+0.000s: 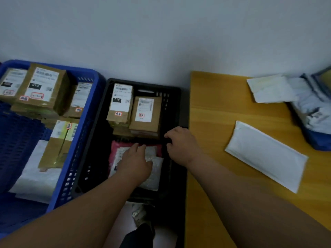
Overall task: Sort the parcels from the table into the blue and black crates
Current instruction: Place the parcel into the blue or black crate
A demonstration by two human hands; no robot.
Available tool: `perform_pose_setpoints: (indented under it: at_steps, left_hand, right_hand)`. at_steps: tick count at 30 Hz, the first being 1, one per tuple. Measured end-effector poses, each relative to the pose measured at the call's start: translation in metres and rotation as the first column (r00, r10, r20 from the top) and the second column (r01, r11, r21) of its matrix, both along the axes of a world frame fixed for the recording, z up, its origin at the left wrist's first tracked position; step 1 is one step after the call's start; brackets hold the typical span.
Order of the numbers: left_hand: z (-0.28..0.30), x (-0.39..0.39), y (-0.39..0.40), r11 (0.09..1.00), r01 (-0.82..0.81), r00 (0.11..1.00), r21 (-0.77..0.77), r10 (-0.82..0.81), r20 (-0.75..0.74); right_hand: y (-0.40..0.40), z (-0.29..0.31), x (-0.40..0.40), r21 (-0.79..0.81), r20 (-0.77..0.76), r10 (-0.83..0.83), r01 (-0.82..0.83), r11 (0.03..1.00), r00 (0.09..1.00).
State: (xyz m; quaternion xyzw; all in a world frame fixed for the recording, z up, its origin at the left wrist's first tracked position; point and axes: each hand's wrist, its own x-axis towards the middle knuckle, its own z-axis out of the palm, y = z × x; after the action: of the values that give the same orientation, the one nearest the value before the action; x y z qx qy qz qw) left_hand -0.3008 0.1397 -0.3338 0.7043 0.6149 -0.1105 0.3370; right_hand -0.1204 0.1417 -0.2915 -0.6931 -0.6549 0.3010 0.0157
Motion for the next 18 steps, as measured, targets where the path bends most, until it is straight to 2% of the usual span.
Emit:
perform_pose_setpoints:
  at_steps: [4, 7, 8, 10, 12, 14, 16, 18]
  left_hand:
    - [0.031, 0.051, -0.011, 0.993, 0.053, 0.998, 0.109, -0.057, 0.031]
    - [0.055, 0.093, -0.022, 0.989, 0.069, 0.996, 0.134, -0.075, 0.044]
    - [0.062, 0.106, -0.026, 0.988, 0.075, 0.996, 0.133, -0.081, 0.042]
    - [0.073, 0.131, -0.036, 0.987, 0.094, 0.994, 0.131, -0.100, 0.038]
    - [0.080, 0.153, -0.047, 0.986, 0.110, 0.993, 0.124, -0.115, 0.032]
    - [0.084, 0.173, -0.060, 0.984, 0.129, 0.991, 0.120, -0.133, 0.031]
    - [0.086, 0.191, -0.073, 0.982, 0.149, 0.988, 0.119, -0.153, 0.031]
    - [0.085, 0.205, -0.084, 0.978, 0.170, 0.985, 0.122, -0.174, 0.020]
  right_hand:
    - [-0.030, 0.025, 0.061, 0.185, 0.049, -0.131, 0.120, 0.975, 0.990]
    - [-0.059, 0.040, 0.115, 0.273, 0.158, -0.278, 0.229, 0.934, 0.947]
    - [-0.070, 0.042, 0.134, 0.232, 0.207, -0.313, 0.264, 0.936, 0.927]
    - [-0.093, 0.041, 0.171, 0.036, 0.304, -0.327, 0.333, 0.942, 0.895]
    - [-0.116, 0.035, 0.204, -0.184, 0.379, -0.277, 0.366, 0.912, 0.883]
    - [-0.139, 0.028, 0.227, -0.314, 0.406, -0.203, 0.344, 0.885, 0.891]
    - [-0.161, 0.023, 0.240, -0.281, 0.430, -0.135, 0.275, 0.919, 0.893]
    - [-0.176, 0.020, 0.247, -0.144, 0.461, -0.111, 0.197, 0.970, 0.881]
